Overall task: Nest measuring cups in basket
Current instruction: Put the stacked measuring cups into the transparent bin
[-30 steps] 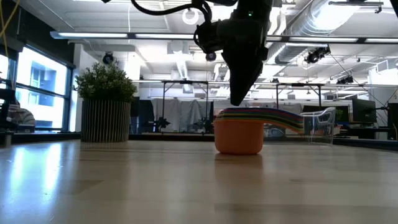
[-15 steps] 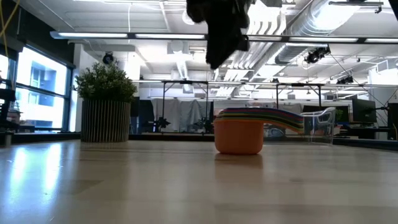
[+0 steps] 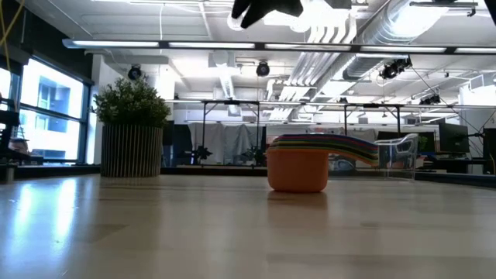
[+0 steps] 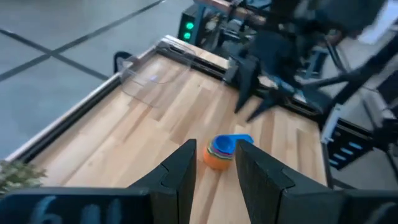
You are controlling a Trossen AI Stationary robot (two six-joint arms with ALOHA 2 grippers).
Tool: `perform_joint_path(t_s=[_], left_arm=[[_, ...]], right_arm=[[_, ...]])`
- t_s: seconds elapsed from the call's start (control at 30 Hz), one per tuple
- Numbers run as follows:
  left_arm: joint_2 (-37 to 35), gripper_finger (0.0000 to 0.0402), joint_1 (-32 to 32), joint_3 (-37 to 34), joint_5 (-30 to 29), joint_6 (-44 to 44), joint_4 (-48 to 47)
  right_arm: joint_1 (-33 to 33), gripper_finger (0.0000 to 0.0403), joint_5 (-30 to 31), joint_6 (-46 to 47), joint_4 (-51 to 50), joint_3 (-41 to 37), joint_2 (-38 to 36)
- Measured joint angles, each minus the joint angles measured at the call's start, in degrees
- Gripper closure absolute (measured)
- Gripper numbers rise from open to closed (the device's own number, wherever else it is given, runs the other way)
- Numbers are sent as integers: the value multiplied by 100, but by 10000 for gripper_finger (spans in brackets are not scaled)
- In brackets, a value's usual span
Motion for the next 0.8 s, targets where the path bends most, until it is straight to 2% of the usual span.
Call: perform_joint_path(t_s=[0.23,0.43,0.57,0.8], left_arm=[[-1190,298,-369,-1583,13,255,1144],[-2367,298,-429,-3044,476,897,2139],[-3116,298,-429,-3877,498,950,2549],[-4178,298,-428,-5070,491,750,3399]], right_arm=[[-136,297,116,475,33,264,0],[-144,297,-176,1054,33,272,2],[-140,297,-425,1442,34,272,2],[0,297,-380,1899,35,272,2]])
